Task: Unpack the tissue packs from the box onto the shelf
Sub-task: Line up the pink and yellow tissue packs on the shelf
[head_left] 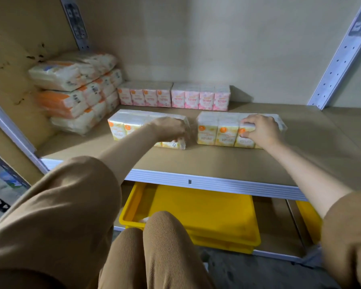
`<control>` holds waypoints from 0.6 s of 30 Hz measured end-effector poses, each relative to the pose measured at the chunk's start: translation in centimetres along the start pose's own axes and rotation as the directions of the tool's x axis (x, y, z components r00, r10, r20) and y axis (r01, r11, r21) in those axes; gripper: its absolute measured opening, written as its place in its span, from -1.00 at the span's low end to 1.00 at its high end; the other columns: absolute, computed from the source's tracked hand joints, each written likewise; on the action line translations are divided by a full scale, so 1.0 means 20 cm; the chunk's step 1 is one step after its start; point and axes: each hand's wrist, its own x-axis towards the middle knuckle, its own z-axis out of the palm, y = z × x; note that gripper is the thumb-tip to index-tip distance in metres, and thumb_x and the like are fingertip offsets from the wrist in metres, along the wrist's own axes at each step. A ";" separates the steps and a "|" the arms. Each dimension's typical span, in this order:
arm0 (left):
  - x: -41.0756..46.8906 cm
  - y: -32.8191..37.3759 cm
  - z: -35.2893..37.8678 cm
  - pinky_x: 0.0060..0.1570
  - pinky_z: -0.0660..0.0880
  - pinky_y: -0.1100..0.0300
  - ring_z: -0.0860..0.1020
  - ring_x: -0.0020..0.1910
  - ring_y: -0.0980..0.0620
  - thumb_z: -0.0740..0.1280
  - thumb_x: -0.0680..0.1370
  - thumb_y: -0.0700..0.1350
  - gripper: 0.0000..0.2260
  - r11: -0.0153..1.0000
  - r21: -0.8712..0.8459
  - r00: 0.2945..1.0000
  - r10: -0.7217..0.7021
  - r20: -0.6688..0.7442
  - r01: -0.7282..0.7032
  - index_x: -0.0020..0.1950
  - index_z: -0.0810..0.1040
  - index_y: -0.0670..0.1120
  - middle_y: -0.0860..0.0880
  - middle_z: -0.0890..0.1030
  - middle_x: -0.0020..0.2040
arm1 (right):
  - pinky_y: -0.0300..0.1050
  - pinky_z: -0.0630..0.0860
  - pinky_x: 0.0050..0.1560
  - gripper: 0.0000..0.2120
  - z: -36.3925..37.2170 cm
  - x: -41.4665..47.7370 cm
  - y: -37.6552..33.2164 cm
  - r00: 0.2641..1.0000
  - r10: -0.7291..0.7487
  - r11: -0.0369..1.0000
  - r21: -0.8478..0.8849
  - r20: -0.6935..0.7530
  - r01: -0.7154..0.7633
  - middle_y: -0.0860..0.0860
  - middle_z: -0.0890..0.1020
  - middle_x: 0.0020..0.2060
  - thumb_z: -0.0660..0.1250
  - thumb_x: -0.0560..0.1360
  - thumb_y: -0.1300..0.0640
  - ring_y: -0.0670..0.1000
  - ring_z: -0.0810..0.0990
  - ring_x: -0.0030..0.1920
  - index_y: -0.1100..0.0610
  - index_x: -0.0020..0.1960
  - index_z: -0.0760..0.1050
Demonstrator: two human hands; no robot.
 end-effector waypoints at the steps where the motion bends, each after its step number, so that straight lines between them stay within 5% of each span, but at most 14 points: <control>1: 0.00 0.00 0.02 0.34 0.39 0.09 0.35 0.41 -0.04 0.27 0.55 -0.23 -0.61 0.999 -0.034 0.999 0.019 -0.049 -0.020 0.38 0.41 -0.06 -0.03 0.41 0.42 | -0.13 0.38 0.25 -0.59 0.00 0.00 0.00 1.000 -0.011 1.000 -0.016 0.003 0.011 0.07 0.54 0.29 0.43 0.38 0.25 0.10 0.47 0.30 0.17 0.23 0.53; 6: -0.13 -0.13 0.07 0.39 0.23 0.13 0.30 0.44 -0.08 0.50 0.36 -0.09 -0.26 0.950 -0.312 0.960 -0.114 -0.256 0.030 0.47 0.26 -0.13 -0.10 0.33 0.46 | -0.04 0.39 0.20 -0.51 0.00 0.01 -0.01 0.987 -0.073 0.979 -0.177 0.144 0.098 0.10 0.47 0.25 0.46 0.35 0.17 0.11 0.37 0.30 0.20 0.25 0.43; 11: -0.23 -0.25 0.27 0.34 0.33 0.04 0.32 0.41 -0.11 0.45 0.42 -0.13 -0.34 0.903 -0.333 0.920 -0.345 -0.186 0.271 0.46 0.25 -0.16 -0.11 0.30 0.45 | -0.06 0.40 0.15 -0.53 0.03 0.02 -0.01 0.990 -0.081 0.967 -0.231 0.114 0.106 0.07 0.48 0.27 0.43 0.39 0.19 0.11 0.37 0.30 0.20 0.27 0.42; 18: -0.04 -0.35 0.38 0.34 0.31 0.09 0.35 0.39 -0.11 0.44 0.40 -0.32 -0.39 0.798 -0.516 0.829 -0.494 -0.261 0.313 0.41 0.33 -0.19 -0.11 0.36 0.42 | -0.09 0.36 0.22 -0.53 0.12 0.11 -0.08 0.992 -0.095 0.977 -0.180 0.084 0.109 0.07 0.48 0.31 0.42 0.40 0.23 0.09 0.37 0.34 0.20 0.29 0.43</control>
